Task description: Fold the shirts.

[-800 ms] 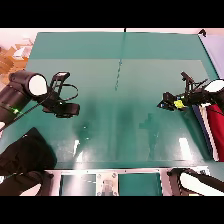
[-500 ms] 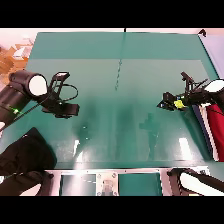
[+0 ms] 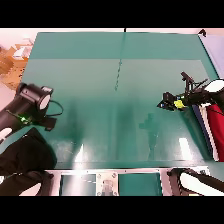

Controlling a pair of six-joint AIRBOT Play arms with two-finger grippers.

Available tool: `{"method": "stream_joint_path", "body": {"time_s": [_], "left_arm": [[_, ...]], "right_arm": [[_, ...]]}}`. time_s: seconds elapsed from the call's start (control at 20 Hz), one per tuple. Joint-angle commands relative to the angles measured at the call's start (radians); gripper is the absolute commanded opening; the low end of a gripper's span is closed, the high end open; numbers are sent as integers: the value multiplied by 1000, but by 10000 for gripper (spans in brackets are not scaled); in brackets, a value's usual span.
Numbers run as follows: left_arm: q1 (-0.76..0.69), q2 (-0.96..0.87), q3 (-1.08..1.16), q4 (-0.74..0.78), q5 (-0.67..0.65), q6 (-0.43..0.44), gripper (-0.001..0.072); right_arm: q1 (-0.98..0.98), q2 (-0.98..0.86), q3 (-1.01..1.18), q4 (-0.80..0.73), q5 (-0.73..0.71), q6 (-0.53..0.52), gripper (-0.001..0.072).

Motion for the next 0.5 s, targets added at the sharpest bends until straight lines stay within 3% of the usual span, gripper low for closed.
{"method": "stream_joint_path", "body": {"time_s": [0.0,0.1,0.25,0.3,0.4,0.45], "left_arm": [[114,1,-153,72,-84,-20,712],[172,1,-223,69,-50,-18,712],[211,-1,-286,0,101,0,710],[210,0,-293,-21,135,19,618],[210,0,-287,-33,156,78,27],[210,0,-277,-32,156,119,20]], "right_arm": [[1,1,0,0,0,0,21],[1,1,0,0,0,0,21],[1,1,0,0,0,0,21],[1,1,0,0,0,0,21],[1,1,0,0,0,0,21],[1,1,0,0,0,0,21]]}}
